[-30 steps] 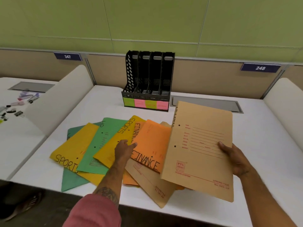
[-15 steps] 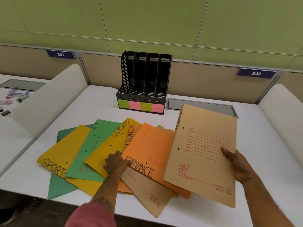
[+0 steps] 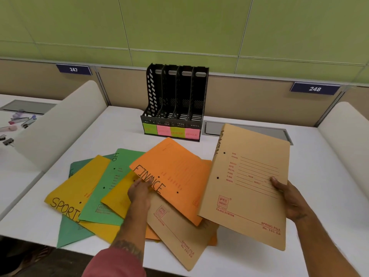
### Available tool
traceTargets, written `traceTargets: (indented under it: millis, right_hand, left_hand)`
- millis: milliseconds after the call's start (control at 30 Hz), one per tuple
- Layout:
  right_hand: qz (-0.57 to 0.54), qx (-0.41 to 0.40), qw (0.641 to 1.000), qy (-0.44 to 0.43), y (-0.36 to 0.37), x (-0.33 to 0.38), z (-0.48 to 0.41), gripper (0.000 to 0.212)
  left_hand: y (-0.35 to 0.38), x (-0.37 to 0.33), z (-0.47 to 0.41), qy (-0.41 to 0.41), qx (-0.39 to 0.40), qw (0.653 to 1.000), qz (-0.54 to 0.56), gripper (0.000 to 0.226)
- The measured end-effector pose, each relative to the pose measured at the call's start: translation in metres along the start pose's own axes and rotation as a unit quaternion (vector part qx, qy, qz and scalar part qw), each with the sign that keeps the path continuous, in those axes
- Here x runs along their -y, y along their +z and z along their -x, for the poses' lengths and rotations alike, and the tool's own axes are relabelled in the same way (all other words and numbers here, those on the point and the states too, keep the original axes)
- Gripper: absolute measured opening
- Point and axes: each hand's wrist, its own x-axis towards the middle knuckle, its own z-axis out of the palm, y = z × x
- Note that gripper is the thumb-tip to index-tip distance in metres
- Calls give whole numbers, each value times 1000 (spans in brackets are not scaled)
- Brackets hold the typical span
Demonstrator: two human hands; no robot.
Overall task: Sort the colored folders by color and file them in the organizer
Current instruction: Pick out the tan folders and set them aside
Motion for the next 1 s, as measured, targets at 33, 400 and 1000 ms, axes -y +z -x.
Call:
traceTargets:
  millis: [33,400,1000]
  right_hand:
    - [0,0,1000,2,0,0,-1,41]
    - [1,-17,1000,13,-7,-8,8,43]
    - [5,-24,1000,5,-8,2,12,44]
  left_hand:
    - [3,6,2,-15,8,1000,-19,47]
    - [40,24,2,13,-58,899,-435,82]
    - [-41,-126,-63,283,-74,869,-399,34]
